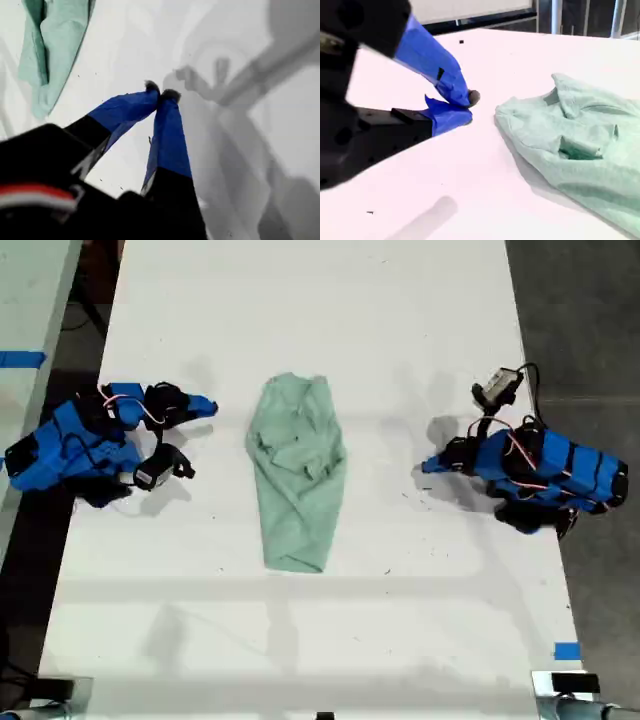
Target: Fold t shirt
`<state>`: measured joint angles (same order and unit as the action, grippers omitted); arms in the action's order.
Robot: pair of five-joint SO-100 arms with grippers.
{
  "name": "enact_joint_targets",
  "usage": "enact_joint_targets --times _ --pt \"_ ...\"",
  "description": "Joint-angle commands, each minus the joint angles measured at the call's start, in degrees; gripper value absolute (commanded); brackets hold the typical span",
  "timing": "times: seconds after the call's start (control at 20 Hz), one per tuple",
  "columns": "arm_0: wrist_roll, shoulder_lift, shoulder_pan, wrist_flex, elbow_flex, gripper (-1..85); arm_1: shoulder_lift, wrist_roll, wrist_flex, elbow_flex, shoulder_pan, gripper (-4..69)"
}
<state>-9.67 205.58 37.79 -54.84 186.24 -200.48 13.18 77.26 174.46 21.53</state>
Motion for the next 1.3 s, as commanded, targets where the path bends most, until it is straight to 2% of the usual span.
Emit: enact_joint_targets --times 0.0,0.1,0.2,0.25,0.35,0.45,0.6,0.75,0.8,0.85,0.9,1.05,1.25 --pt "-0.3 0.6 -1.6 -1.0 0.0 -0.3 0.2 -13.4 -0.3 0.0 -5.7 1.9" --pt "-0.6 0.4 -3.0 -2.8 -2.5 -0.4 0.8 -15.1 1.8 -4.0 -6.5 1.9" --pt "0.9 -1.8 -4.5 -9.0 -10.1 -0.4 3.5 -14.9 4.4 -11.4 -6.3 1.9" --pt "1.6 -5.9 -5.7 -9.3 -14.5 -0.4 7.6 -14.9 4.2 -15.8 -6.2 1.9" --pt "4.9 -24.1 -8.4 -10.1 -27.2 -0.4 20.9 -14.7 2.2 -26.5 -8.0 1.9" --pt "6.8 -42.7 -12.4 -13.9 -44.8 -0.4 37.9 -14.0 0.7 -39.4 -10.5 1.9" --pt "12.0 -62.8 -19.7 -22.5 -67.3 -0.4 64.0 -13.8 4.6 -62.9 -15.7 1.9" --pt "14.4 -80.2 -29.2 -22.6 -78.3 -0.3 88.9 -12.3 8.0 -86.2 -22.1 10.9" --pt "14.4 -87.0 -31.8 -22.1 -81.8 2.1 96.7 -11.1 8.0 -93.2 -23.6 14.4" --pt "13.6 -93.1 -34.3 -20.7 -84.7 14.5 104.0 -9.9 8.1 -100.1 -24.6 18.7" --pt "13.5 -98.3 -36.2 -19.8 -86.9 18.7 110.7 -8.6 8.2 -106.5 -25.5 20.5" --pt "15.9 -105.6 -42.3 -14.7 -88.6 22.5 123.4 -5.6 6.7 -116.9 -26.0 23.8" --pt "21.9 -114.9 -47.7 -6.9 -87.9 23.6 129.9 -4.5 0.8 -116.4 -26.5 25.9"
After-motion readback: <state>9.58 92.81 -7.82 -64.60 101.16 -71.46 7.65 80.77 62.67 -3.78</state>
